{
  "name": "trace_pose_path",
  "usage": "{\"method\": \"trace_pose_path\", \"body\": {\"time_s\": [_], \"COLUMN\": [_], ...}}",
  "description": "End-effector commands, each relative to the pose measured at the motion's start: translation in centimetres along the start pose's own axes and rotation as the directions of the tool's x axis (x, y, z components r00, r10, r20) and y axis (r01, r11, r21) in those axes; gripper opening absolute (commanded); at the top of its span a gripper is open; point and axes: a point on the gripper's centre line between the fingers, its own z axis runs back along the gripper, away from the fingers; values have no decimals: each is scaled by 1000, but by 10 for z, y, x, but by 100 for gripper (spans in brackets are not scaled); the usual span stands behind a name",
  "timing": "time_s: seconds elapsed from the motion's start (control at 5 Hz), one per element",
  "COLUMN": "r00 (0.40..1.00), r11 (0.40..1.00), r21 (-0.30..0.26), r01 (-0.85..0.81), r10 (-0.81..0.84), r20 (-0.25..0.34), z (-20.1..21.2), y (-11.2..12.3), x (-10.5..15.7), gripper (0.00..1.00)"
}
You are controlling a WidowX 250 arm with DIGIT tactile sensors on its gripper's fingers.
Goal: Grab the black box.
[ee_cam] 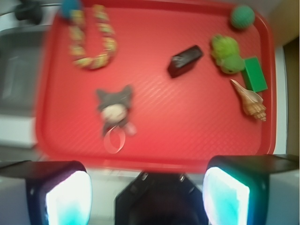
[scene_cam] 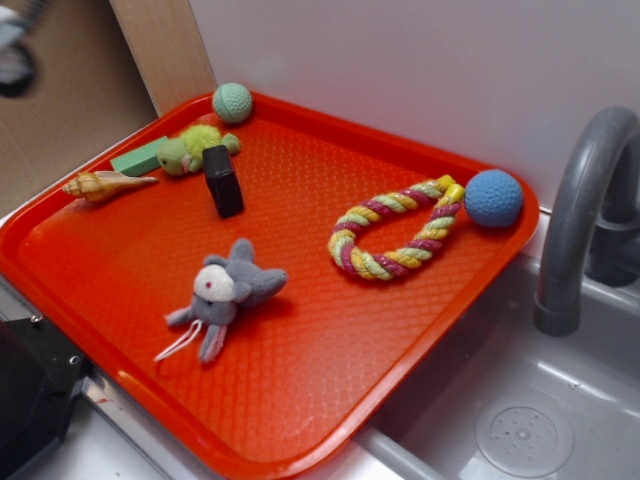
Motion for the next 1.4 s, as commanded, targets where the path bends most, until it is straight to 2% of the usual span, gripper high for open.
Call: {"method": "trace_pose_path", "body": {"time_s": [0.0, 0.2, 0.4, 0.6, 0.8, 1.0, 1.2], "r00": [850, 782, 776, 785, 824, 831, 887], "r11": [864, 801, 792, 788, 824, 830, 886], "r21": [-43, -106, -140, -126, 15, 57, 43], "r01": [-502, -589, -594, -602, -566, -555, -462], "r10": [502, 598, 611, 614, 566, 556, 461], "r20": [159, 177, 159, 83, 25, 9, 41], "z": [-43, -74, -98, -137, -155, -156, -136], "y": [30, 31, 33, 34, 35, 39, 38], "x": [55, 78, 93, 106, 102, 95, 98], "gripper": [100, 100, 100, 100, 100, 0, 0]}}
